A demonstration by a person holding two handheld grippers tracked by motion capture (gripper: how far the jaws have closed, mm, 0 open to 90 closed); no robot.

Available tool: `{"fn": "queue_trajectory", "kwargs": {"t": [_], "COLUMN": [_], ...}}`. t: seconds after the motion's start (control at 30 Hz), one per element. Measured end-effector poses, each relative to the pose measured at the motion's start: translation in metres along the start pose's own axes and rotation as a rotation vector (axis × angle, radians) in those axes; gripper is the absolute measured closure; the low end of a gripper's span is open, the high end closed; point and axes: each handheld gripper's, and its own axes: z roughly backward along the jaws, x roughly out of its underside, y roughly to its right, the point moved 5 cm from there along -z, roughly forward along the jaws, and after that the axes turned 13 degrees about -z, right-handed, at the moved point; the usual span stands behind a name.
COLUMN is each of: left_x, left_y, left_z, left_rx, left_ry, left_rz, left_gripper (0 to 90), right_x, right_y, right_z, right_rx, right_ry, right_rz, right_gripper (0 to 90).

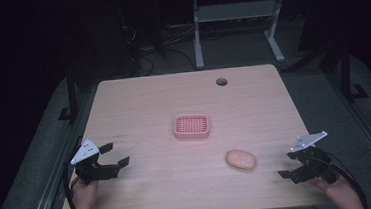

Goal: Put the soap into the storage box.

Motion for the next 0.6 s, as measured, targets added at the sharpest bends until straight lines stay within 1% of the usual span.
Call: {"fn": "queue_trajectory", "kwargs": {"t": [0.1,0.23,0.27,0.3,0.33,0.4,0.47,0.6], "left_x": [0.000,0.000,0.000,0.000,0.000,0.000,0.000,0.000], "left_y": [-0.001,0.001,0.001,0.001,0.001,0.000,0.000,-0.001], "left_z": [0.000,0.000,0.000,0.000,0.000,-0.001,-0.001,-0.001], "left_rx": [0.003,0.001,0.001,0.001,0.002,0.003,-0.001,-0.001], "left_ry": [-0.003,-0.003,-0.004,-0.004,-0.007,-0.007,-0.006,-0.007], "left_rz": [0.006,-0.004,-0.005,-0.005,0.001,-0.007,-0.005,-0.006], "left_gripper": [14.3,14.3,14.3,14.3,14.3,14.3,14.3,14.3], "right_x": [-0.005,-0.010,-0.011,-0.013,-0.014,-0.017,-0.020,-0.021], "right_y": [-0.005,-0.007,-0.008,-0.008,-0.009,-0.010,-0.012,-0.014], "right_z": [-0.002,-0.005,-0.005,-0.005,-0.005,-0.006,-0.009,-0.013], "right_rx": [0.003,0.003,0.004,-0.004,-0.010,-0.013,-0.025,-0.033], "right_ry": [-0.002,-0.012,-0.018,-0.017,-0.020,-0.033,-0.050,-0.070], "right_rz": [0.022,0.034,0.028,0.034,0.028,0.033,0.045,0.055], "right_gripper": [22.9,22.8,22.7,21.5,20.5,19.8,18.6,18.5]}}
